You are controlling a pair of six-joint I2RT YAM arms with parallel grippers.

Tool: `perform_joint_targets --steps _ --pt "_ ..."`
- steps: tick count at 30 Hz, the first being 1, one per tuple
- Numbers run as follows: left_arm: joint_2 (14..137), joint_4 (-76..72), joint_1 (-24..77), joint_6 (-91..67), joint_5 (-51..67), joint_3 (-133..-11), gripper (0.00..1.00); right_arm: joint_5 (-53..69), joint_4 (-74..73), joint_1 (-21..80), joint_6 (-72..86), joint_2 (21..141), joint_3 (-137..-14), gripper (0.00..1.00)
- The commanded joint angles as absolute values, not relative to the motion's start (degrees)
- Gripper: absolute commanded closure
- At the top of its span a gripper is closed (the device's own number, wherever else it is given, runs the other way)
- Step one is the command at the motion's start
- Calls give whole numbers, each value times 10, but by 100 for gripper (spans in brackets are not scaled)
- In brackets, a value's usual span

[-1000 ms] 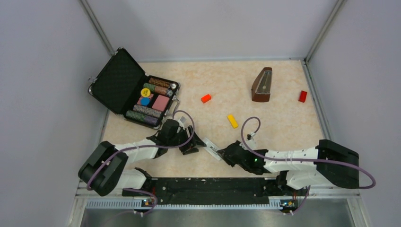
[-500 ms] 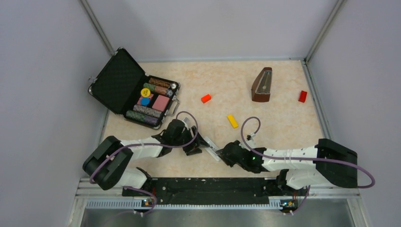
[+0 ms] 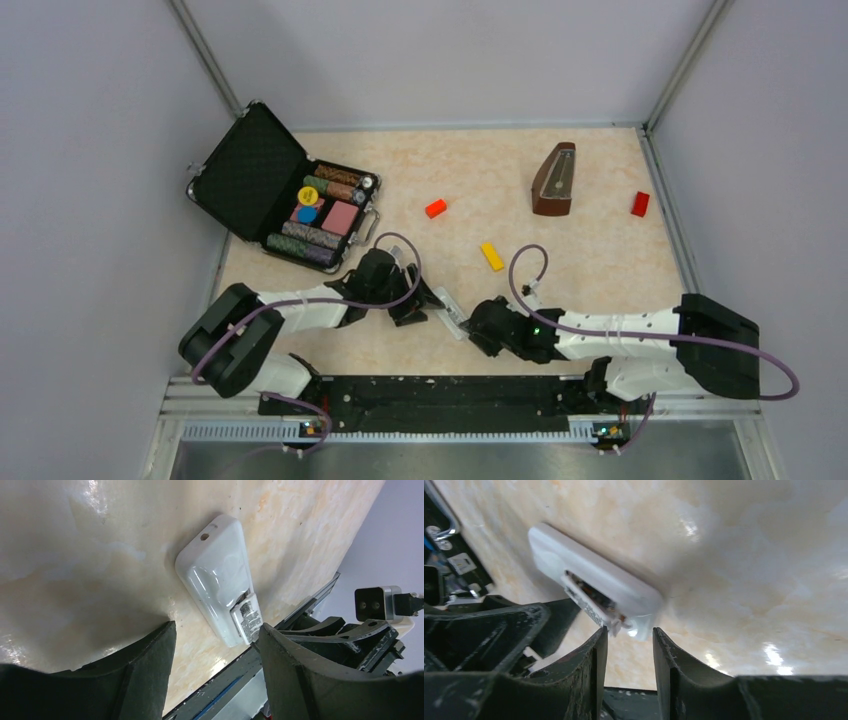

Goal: Load the batteries into the remote control

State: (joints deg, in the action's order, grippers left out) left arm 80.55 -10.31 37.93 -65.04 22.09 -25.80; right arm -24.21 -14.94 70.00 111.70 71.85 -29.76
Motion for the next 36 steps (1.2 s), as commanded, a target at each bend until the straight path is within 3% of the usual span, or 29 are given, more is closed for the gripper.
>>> perform_joint_targets --steps 1,19,25,34,36 --pt "818 -95 382 -638 201 -277 34 -224 -232 705 1087 701 -320 61" --pt "809 -79 382 -626 191 -280 34 -262 -210 696 1007 686 -362 61" --pt "757 30 381 -609 115 -298 35 -213 -165 675 765 729 -422 70" --pt "653 217 367 -604 -18 -303 42 -94 -201 682 512 900 -592 74" --pt "636 243 351 -618 -39 -291 44 -76 -213 684 425 927 -614 71"
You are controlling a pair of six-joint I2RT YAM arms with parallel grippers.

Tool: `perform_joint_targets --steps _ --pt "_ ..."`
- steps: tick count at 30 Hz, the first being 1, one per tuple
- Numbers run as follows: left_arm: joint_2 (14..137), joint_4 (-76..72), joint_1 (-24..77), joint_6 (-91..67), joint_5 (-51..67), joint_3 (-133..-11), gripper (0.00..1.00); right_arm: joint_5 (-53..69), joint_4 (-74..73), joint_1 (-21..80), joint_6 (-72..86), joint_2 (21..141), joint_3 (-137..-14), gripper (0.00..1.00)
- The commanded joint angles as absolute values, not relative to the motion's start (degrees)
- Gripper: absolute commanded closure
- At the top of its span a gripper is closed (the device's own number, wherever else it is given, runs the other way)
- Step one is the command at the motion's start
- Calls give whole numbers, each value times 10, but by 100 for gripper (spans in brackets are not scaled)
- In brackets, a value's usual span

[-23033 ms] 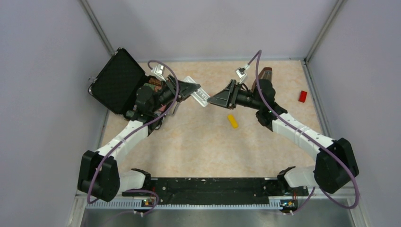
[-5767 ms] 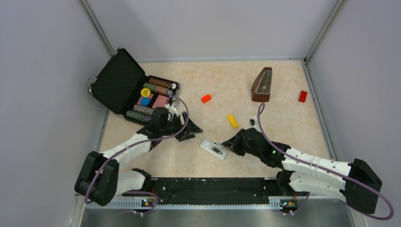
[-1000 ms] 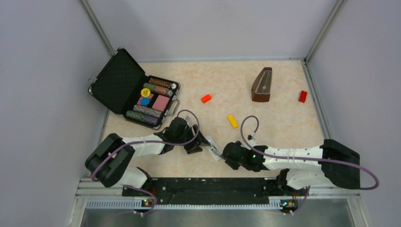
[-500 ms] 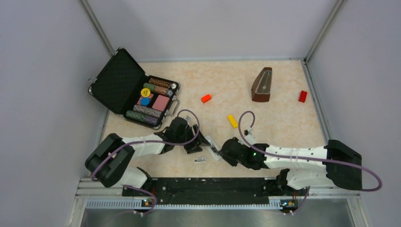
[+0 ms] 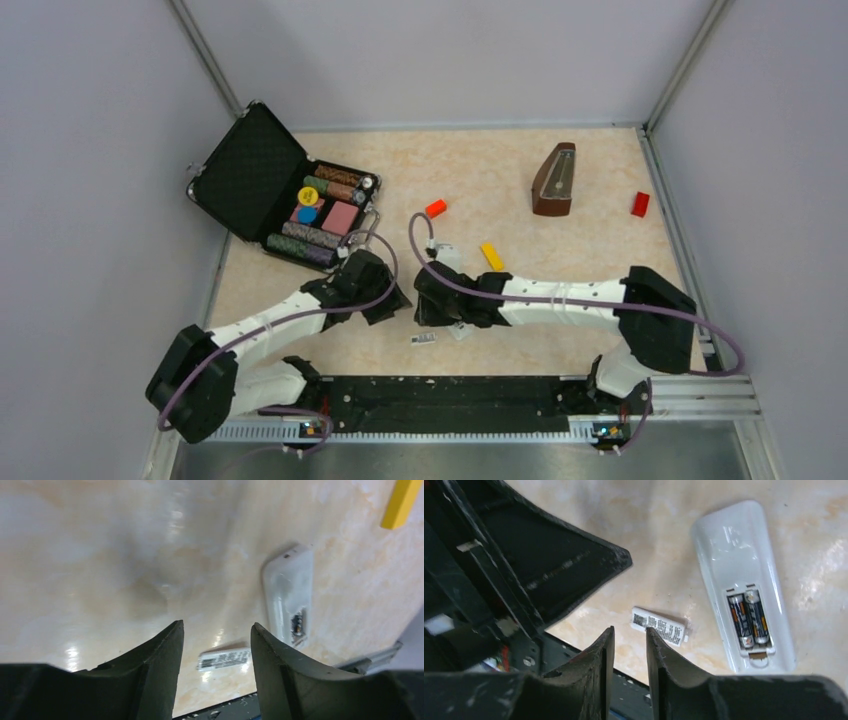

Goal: Load the batteries into the remote control

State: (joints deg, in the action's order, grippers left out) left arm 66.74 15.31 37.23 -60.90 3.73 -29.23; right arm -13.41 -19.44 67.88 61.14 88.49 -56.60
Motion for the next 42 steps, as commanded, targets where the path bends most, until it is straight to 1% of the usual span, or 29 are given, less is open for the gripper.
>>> perform_joint_targets --steps 1,4,8,11,12,18,23,31,42 --pt "626 250 337 -622 -41 -283 45 -63 -209 685 392 936 -619 68" --pt "593 250 286 -618 -21 -262 46 -37 -198 685 236 945 -628 61" --pt "562 253 237 -601 -3 -260 45 14 -198 686 92 946 -636 54" --pt "557 258 226 -592 -3 -269 44 65 -219 685 15 965 -644 53" --pt "555 258 220 -591 13 -269 44 78 -225 685 -14 970 -647 53" --pt "546 257 178 -573 31 -269 42 85 -228 686 -139 974 -643 53" --pt "552 248 150 -558 50 -269 42 96 -249 685 -194 996 -656 53" --pt "570 214 137 -559 75 -267 42 97 -266 685 -231 1026 -663 53" --pt "585 191 128 -555 84 -267 42 88 -260 686 -260 1046 -660 62"
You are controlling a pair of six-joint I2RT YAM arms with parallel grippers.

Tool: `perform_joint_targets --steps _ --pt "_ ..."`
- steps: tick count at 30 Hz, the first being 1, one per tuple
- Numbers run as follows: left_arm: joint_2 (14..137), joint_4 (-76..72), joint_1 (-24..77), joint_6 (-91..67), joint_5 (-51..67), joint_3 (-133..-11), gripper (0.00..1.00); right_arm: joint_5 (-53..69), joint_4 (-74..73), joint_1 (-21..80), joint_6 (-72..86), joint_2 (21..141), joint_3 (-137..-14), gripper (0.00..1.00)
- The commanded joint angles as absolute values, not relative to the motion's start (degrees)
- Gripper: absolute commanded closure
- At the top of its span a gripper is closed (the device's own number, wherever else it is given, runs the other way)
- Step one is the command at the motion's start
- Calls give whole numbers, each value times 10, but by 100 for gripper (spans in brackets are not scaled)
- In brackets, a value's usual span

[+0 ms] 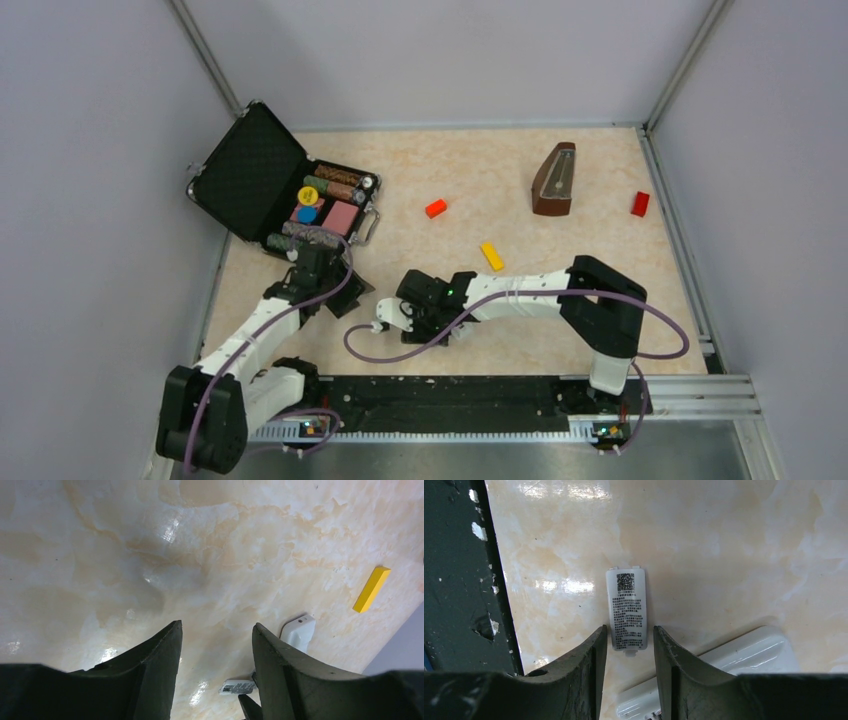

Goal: Load the batteries into the remote control

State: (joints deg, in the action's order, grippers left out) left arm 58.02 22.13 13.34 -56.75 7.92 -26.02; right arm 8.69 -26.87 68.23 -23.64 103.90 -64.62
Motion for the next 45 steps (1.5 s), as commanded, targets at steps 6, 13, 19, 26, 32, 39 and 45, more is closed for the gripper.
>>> perform_joint_targets --steps 6,13,19,26,32,39,45 --pt "600 180 123 -547 88 -274 41 95 -268 686 -262 1050 -657 80" --pt "620 159 122 -535 104 -282 42 102 -271 686 -188 1000 -659 91" --pt "663 127 123 -521 155 -304 42 51 -289 676 -49 924 -662 92" --pt "724 53 128 -510 214 -329 41 -22 -383 626 100 874 -677 91" --pt "774 -16 184 -484 250 -366 40 -75 -496 612 176 925 -732 92" --pt "860 -19 258 -413 220 -429 40 -34 -515 593 221 978 -759 92" --pt "919 -42 258 -401 238 -451 42 -36 -517 592 225 1003 -761 92"
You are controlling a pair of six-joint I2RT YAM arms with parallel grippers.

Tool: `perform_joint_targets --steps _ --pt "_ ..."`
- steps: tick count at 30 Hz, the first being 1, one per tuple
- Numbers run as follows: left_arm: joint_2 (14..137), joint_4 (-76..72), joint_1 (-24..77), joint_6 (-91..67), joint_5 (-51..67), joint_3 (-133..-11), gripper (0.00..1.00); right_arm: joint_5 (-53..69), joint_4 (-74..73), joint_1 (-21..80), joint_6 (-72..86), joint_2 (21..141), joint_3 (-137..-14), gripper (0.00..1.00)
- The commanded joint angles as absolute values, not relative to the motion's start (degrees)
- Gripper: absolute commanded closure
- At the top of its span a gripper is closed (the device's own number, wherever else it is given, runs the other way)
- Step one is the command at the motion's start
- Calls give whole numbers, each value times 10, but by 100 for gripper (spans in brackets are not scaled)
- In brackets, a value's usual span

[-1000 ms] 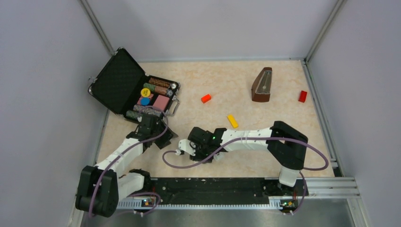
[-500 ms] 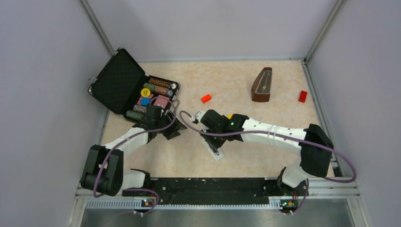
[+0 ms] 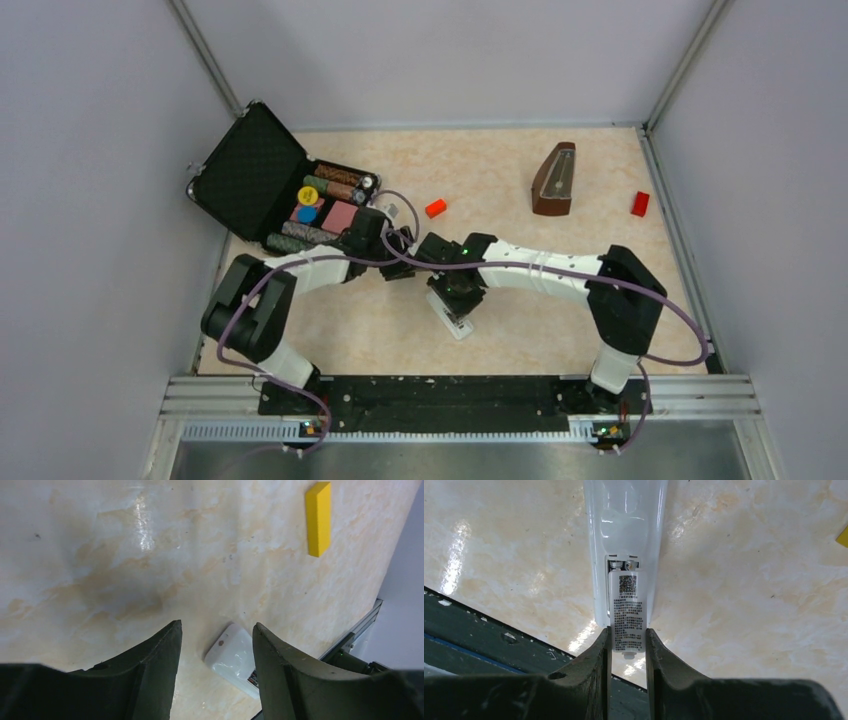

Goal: Load the batteries into the remote control

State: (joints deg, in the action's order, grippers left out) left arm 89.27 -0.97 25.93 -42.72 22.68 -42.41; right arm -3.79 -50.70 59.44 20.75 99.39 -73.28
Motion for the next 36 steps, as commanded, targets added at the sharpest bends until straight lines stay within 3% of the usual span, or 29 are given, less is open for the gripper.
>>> perform_joint_targets --steps 1,36 --pt "927 -40 257 -405 239 -455 42 -35 -515 592 226 1007 -763 91" --pt "957 -53 199 -443 237 -419 45 -44 -525 593 248 1034 -770 91"
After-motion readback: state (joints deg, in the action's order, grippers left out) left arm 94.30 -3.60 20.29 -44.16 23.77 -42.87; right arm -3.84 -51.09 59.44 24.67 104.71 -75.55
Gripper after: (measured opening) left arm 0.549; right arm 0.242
